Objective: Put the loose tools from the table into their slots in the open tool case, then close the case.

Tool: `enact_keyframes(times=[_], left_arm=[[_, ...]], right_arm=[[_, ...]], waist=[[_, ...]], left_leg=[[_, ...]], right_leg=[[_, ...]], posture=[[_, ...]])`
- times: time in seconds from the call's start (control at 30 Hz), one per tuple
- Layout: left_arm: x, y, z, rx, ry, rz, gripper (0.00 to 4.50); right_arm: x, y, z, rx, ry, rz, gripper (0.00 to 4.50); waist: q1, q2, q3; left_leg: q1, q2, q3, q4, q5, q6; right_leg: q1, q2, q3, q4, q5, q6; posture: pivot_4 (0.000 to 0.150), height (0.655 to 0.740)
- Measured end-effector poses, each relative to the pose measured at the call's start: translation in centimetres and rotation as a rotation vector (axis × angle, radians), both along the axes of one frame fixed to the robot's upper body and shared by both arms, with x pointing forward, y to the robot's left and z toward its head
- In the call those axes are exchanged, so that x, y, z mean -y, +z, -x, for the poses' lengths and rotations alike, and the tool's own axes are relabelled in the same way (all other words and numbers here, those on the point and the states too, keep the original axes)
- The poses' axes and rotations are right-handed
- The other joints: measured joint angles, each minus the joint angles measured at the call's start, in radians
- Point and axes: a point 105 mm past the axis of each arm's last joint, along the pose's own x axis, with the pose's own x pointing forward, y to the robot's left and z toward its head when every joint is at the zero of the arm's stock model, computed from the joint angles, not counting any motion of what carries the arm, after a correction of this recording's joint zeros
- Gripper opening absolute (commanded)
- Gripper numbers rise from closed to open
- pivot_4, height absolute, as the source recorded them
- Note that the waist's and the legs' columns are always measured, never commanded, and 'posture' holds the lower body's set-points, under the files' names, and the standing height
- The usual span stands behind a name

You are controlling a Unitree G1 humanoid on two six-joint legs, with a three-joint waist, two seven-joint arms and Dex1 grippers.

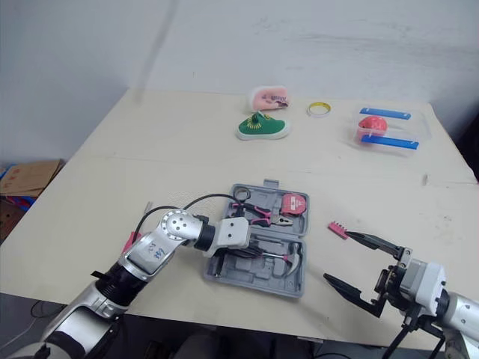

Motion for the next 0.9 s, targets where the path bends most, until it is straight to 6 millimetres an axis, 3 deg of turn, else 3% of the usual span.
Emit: enact_keyframes(times=[0.23, 0.33, 0.43, 0.53, 0.7, 0.87, 0.9], left_arm=[[-0.5, 0.6, 0.6, 0.074, -0.072, 0.127, 0.05], [-1.1, 1.5, 0.7, 0.097, -0.069, 0.224, 0.05], [-2.7, 5.1, 0.1, 0.117, -0.011, 0.419, 0.90], [-5.4, 8.5, 0.2, 0.178, 0.028, 0.539, 2.32], [-11.0, 9.4, -0.4, 0.210, 0.233, 0.522, 4.46], [-17.2, 9.3, -0.9, 0.258, 0.479, 0.487, 4.46], [-19.7, 8.8, -0.9, 0.265, 0.569, 0.469, 4.46]], right_arm=[[0.0, 0.0, 0.0, 0.000, -0.002, -0.001, 4.50], [0.0, 0.0, 0.0, 0.002, -0.006, -0.003, 4.50], [0.8, 0.7, -0.2, 0.027, -0.045, -0.004, 4.50], [1.6, 1.3, -0.1, 0.042, -0.061, 0.024, 4.50], [3.5, 0.7, 0.0, 0.005, -0.094, 0.043, 4.50], [5.0, 0.4, -0.1, -0.005, -0.098, 0.073, 4.50], [5.4, 0.3, 0.0, -0.009, -0.090, 0.087, 4.50]], waist=[[-0.002, 0.007, 0.005], [-0.003, 0.009, 0.013], [-0.001, 0.009, 0.018], [-0.001, 0.008, 0.020], [-0.004, 0.003, 0.027], [-0.006, 0.000, 0.031], [-0.011, -0.001, 0.031]], left_leg=[[-0.004, 0.000, -0.001, -0.001, 0.000, 0.000], [-0.020, 0.000, -0.001, 0.003, 0.005, -0.007], [-0.037, 0.000, -0.001, 0.008, 0.006, -0.007], [-0.037, 0.000, -0.001, 0.007, 0.006, -0.007], [-0.033, 0.000, -0.001, 0.007, 0.007, -0.006], [-0.031, 0.000, -0.001, 0.005, 0.008, -0.002], [-0.030, 0.000, -0.001, 0.003, 0.008, -0.002]], right_leg=[[-0.009, -0.001, -0.003, -0.001, -0.001, -0.001], [-0.025, 0.000, -0.004, 0.002, 0.000, 0.000], [-0.040, 0.004, -0.004, 0.009, 0.001, 0.001], [-0.039, 0.005, -0.004, 0.008, 0.001, 0.002], [-0.038, 0.005, -0.001, 0.007, 0.001, 0.002], [-0.038, 0.004, -0.001, 0.008, 0.004, 0.001], [-0.038, 0.004, -0.001, 0.008, 0.004, 0.001]], posture=[[0.150, 0.7400], [0.150, 0.7400], [0.150, 0.7400], [0.150, 0.7400], [0.150, 0.7400], [0.150, 0.7400], [0.150, 0.7400]])
